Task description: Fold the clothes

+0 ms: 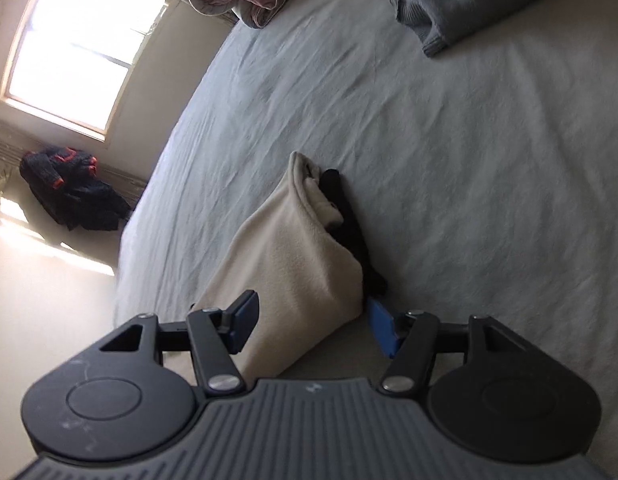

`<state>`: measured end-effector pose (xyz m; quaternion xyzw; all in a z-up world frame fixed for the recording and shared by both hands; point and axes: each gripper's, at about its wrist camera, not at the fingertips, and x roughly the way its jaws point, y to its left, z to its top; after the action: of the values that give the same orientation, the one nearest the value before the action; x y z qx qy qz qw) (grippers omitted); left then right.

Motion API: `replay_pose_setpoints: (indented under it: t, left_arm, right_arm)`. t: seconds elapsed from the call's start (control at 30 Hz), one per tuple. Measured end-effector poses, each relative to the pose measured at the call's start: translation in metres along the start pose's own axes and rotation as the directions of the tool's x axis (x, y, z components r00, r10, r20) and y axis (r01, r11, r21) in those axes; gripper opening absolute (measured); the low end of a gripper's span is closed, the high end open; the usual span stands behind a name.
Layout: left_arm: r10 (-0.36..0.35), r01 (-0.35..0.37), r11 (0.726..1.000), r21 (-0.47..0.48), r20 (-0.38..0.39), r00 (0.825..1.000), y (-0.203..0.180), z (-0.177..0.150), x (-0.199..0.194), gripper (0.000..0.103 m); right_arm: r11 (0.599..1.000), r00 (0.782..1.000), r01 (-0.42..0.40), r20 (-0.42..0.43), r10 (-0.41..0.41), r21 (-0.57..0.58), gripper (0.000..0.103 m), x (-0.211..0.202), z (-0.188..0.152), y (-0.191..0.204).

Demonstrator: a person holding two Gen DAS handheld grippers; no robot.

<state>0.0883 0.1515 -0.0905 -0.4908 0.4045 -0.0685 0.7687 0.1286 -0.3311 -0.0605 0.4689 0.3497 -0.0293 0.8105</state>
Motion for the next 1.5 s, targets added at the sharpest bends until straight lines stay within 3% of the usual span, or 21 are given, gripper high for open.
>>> replay_pose_setpoints:
  t: [0.23, 0.33, 0.37, 0.4, 0.5, 0.77, 0.93, 1.27, 1.4, 1.43, 1.5]
  left_arm:
    - [-0.002, 0.007, 0.999, -0.042, 0.127, 0.992, 0.001, -0.006, 0.016, 0.061]
    - [0.01, 0.0, 0.998, -0.059, 0.168, 0.986, 0.001, -0.007, 0.023, 0.048]
    - [0.02, -0.011, 0.999, -0.052, 0.174, 0.985, 0.001, -0.006, 0.025, 0.032]
    - [0.026, -0.019, 0.999, -0.042, 0.178, 0.984, 0.002, -0.005, 0.025, 0.026]
    - [0.027, -0.025, 1.0, -0.013, 0.194, 0.981, -0.006, -0.007, 0.017, 0.022]
    - [0.018, -0.025, 0.999, 0.035, 0.171, 0.985, -0.019, -0.016, -0.034, 0.021]
    - [0.038, -0.053, 0.991, 0.125, 0.118, 0.992, -0.008, -0.032, -0.057, 0.021]
    - [0.067, -0.068, 0.977, 0.202, 0.01, 0.998, 0.026, -0.048, -0.088, 0.022]
    - [0.137, -0.118, 0.953, 0.278, -0.049, 0.989, 0.032, -0.047, -0.08, 0.031]
    - [0.143, -0.121, 0.949, 0.291, -0.056, 0.988, 0.029, -0.044, -0.081, 0.033]
    - [0.159, -0.14, 0.934, 0.329, -0.032, 0.987, 0.022, -0.04, -0.087, 0.044]
  right_arm:
    - [0.998, 0.996, -0.038, 0.079, 0.034, 0.043, 0.063, 0.022, -0.005, -0.003]
    - [1.0, 0.994, -0.024, 0.107, 0.024, -0.006, 0.05, 0.025, -0.006, 0.0]
    - [0.999, 0.993, -0.016, 0.116, 0.02, -0.028, 0.039, 0.026, -0.007, 0.001]
    - [0.999, 0.992, -0.009, 0.125, 0.015, -0.049, 0.036, 0.027, -0.007, 0.003]
    - [0.995, 0.988, 0.003, 0.151, 0.012, -0.1, 0.03, 0.022, -0.007, 0.01]
    - [0.979, 0.99, -0.006, 0.134, 0.034, -0.202, 0.029, -0.022, -0.015, 0.026]
    - [0.948, 0.994, 0.014, 0.11, 0.022, -0.317, 0.029, -0.046, -0.031, 0.025]
    - [0.923, 1.0, 0.008, -0.001, -0.009, -0.385, 0.029, -0.072, -0.056, 0.0]
    - [0.894, 0.996, 0.075, 0.0, -0.084, -0.441, 0.032, -0.069, -0.064, -0.011]
    - [0.884, 0.996, 0.083, 0.016, -0.085, -0.46, 0.042, -0.071, -0.064, -0.012]
    - [0.858, 0.994, 0.108, 0.061, -0.089, -0.502, 0.048, -0.076, -0.064, -0.011]
